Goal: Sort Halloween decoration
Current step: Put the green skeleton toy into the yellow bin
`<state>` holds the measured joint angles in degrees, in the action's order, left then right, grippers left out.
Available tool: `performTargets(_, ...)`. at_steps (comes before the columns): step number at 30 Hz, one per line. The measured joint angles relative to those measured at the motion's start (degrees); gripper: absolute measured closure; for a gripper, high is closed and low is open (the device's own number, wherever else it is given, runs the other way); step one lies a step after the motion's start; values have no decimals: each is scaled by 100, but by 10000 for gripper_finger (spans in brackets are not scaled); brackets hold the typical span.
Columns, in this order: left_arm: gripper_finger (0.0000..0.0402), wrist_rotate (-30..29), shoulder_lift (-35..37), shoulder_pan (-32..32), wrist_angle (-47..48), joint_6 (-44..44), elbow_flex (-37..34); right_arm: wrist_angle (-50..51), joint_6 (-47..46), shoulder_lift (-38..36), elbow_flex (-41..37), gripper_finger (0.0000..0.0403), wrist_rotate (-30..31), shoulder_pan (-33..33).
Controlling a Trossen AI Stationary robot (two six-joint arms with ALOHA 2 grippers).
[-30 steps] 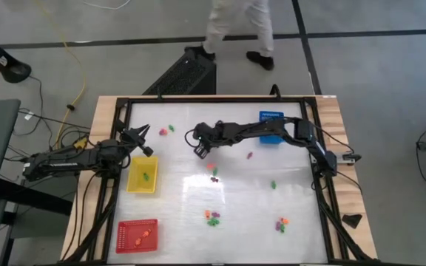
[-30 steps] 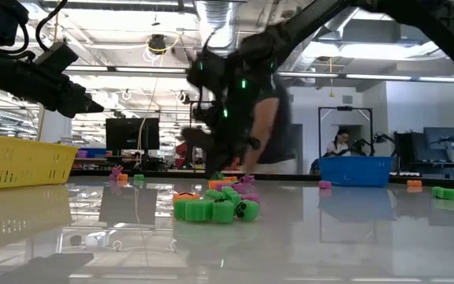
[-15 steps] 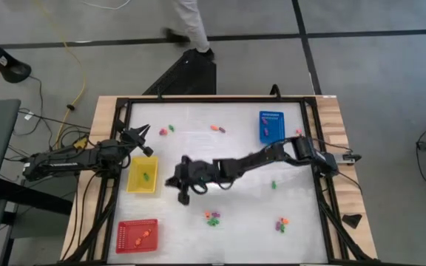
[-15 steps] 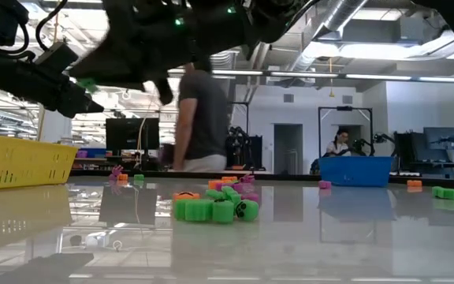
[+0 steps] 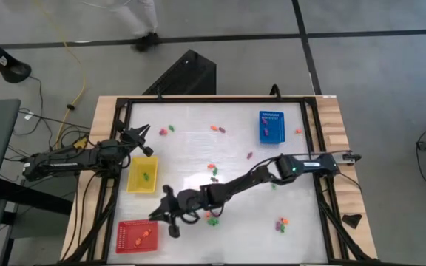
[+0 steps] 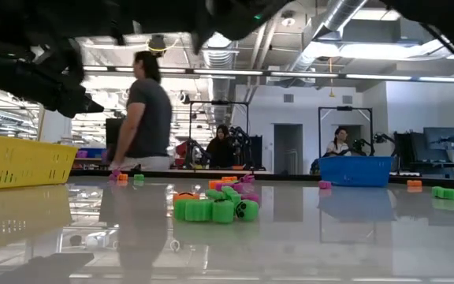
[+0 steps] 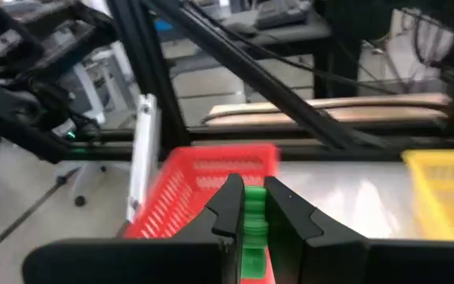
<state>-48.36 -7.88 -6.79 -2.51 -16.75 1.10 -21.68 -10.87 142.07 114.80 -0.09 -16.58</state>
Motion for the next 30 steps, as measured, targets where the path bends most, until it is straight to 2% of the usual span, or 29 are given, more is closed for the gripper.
performTargets(5, 384, -2, 0, 0, -2, 0, 0, 670, 106, 274, 717, 341, -10, 143)
performTargets(12, 384, -1, 0, 2, 0, 0, 0, 608, 84, 260, 798, 341, 19, 748)
performTargets(17, 384, -4, 0, 0, -2, 0, 0, 381, 67, 515, 798, 334, 21, 1263)
performTargets(21, 384, -3, 0, 0, -2, 0, 0, 78, -97, 742, 789, 317, -42, 1489)
performTargets(24, 384, -4, 0, 0, -2, 0, 1, 66, -110, 744, 789, 299, -389, 1586)
performTargets(30, 384, -2, 0, 2, -2, 2, 0, 37, 68, 736, 789, 237, -739, 1633)
